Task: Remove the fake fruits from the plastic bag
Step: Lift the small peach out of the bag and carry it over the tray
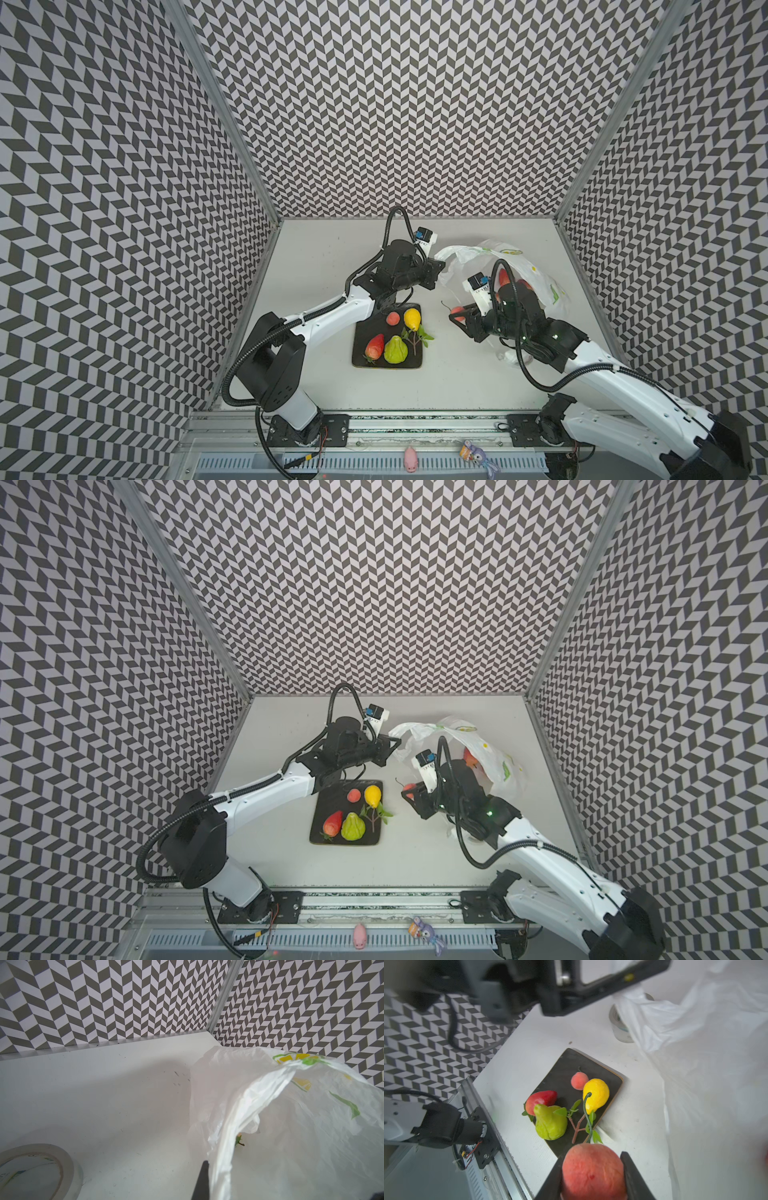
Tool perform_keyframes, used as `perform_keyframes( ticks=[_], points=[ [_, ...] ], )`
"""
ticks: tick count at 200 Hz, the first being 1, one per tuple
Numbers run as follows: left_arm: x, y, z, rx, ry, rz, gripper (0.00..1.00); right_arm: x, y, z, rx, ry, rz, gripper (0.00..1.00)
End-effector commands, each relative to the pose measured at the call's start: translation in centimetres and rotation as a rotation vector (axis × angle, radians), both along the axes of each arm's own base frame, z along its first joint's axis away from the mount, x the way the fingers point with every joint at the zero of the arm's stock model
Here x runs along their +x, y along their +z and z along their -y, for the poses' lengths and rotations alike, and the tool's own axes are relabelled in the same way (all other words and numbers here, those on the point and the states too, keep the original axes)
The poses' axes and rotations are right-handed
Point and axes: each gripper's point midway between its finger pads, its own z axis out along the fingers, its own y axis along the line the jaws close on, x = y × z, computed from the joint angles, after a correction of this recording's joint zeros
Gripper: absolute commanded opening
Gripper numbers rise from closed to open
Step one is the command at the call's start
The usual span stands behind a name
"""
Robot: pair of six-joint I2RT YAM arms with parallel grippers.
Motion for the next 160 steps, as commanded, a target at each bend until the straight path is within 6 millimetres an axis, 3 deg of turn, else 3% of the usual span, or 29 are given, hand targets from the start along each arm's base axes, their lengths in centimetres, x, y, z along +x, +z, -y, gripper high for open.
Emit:
perform_keyframes(
  ticks=[1, 55, 136, 160],
  points=[
    [0.6, 1.1, 0.0, -0.012, 0.019, 0.015, 0.0, -0.9, 0.9, -2.1, -0.002, 0.108, 0.176, 0.28],
    [0.8, 1.1, -0.2, 0.0, 0.03, 0.022, 0.0, -2.9, -3.9, -5.5, -0.13, 0.264, 0.203, 0.28],
    [0.8, 1.0, -0.4, 0.001, 0.032, 0.019, 0.0, -1.0, -8.2, -11.0, -0.15, 0.188, 0.1, 0.27],
    [0.8, 1.0, -0.5, 0.001, 0.033, 0.019, 0.0, -0.6, -9.9, -11.6, -0.168, 0.172, 0.071, 0.33]
  ],
)
